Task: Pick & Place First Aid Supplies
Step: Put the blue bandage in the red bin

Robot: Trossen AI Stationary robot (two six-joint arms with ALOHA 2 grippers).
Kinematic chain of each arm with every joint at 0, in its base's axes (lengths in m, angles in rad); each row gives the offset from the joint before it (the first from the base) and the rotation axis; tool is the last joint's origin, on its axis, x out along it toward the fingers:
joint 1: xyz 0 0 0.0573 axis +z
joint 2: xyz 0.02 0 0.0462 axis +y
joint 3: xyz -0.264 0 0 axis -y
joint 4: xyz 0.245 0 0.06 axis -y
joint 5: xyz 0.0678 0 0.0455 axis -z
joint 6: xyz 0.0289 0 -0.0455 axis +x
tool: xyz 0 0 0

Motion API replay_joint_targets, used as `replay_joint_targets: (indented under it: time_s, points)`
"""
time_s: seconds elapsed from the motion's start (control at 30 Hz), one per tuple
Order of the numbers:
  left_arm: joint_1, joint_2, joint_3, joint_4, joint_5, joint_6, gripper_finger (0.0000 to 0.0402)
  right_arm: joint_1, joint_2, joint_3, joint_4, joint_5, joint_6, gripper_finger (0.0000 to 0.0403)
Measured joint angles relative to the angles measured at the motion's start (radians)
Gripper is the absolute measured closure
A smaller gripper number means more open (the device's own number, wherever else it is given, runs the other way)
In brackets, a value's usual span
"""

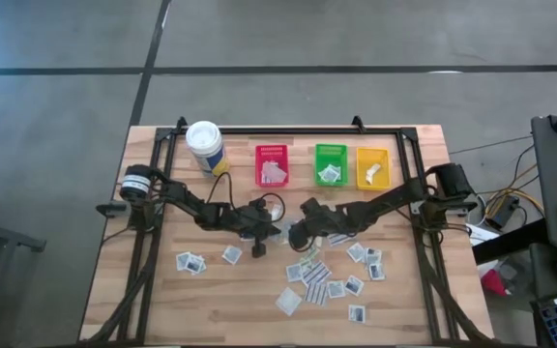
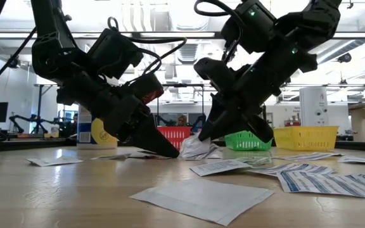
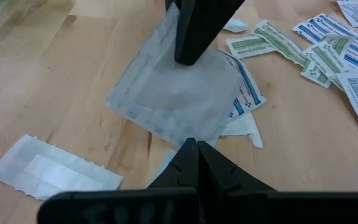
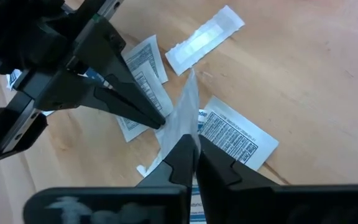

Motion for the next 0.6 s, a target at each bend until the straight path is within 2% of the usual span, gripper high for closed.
replay_joint_targets:
  time_s: [0.37,0.6]
  points:
    - [0.000,0.000,0.001,-0.007,0.000,0.004,0.0401,-0.017,0.000,0.012,0.005,-0.007,-0.001,0.0306]
    - [0.000,0.000,0.002,-0.011,-0.001,0.004,0.0401,-0.018,0.000,0.027,0.002,-0.056,0.002,0.0292]
